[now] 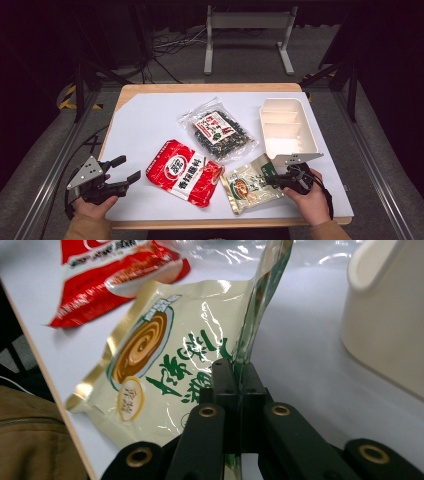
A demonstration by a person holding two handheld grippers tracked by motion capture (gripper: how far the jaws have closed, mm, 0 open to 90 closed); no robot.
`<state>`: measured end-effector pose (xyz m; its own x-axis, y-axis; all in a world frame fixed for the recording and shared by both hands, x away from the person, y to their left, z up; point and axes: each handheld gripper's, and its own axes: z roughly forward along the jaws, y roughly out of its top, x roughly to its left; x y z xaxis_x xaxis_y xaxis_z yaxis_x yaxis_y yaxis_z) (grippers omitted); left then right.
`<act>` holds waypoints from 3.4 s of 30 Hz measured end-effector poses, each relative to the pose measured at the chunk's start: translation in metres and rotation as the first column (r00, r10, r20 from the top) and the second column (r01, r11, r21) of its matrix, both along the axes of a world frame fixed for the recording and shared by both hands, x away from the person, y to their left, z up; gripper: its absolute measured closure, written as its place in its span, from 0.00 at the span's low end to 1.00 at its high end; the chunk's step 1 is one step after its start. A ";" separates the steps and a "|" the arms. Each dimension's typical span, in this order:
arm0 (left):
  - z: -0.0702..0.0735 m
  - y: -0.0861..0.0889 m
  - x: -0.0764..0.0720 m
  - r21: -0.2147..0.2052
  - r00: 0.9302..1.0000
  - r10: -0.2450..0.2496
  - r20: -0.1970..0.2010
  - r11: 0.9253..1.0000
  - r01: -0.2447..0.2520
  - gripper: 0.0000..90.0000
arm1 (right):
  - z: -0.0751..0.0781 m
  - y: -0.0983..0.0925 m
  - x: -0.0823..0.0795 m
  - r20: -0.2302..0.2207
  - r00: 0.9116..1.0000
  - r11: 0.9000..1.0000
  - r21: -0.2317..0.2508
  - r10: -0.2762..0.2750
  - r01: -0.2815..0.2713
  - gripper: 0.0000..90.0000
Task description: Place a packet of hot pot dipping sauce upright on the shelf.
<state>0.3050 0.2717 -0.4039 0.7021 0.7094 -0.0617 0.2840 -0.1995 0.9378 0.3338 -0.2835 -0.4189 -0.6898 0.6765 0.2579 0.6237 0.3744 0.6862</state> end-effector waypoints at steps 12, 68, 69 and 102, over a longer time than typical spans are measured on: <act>0.000 0.002 -0.001 -0.004 1.000 0.013 -0.002 1.000 -0.013 0.28 | 0.029 0.006 -0.007 0.052 0.997 0.998 0.003 0.064 -0.064 1.00; -0.003 -0.001 0.009 0.009 0.999 0.019 -0.040 1.000 -0.019 0.29 | 0.157 0.010 -0.007 0.339 0.919 0.953 -0.286 0.201 -0.103 1.00; -0.003 -0.001 0.009 0.010 0.999 0.020 -0.040 1.000 -0.020 0.29 | 0.161 0.009 -0.006 0.343 0.917 0.952 -0.289 0.201 -0.101 1.00; -0.006 0.009 -0.013 0.039 0.996 0.074 -0.057 0.997 -0.072 0.29 | 0.223 0.006 0.033 0.375 0.891 0.951 -0.261 0.256 -0.164 1.00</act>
<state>0.2920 0.2810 -0.4100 0.6442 0.7613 -0.0738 0.3531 -0.2103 0.9117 0.3668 -0.2774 -0.1954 -0.8347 0.5108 -0.2057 0.2034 0.6332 0.7468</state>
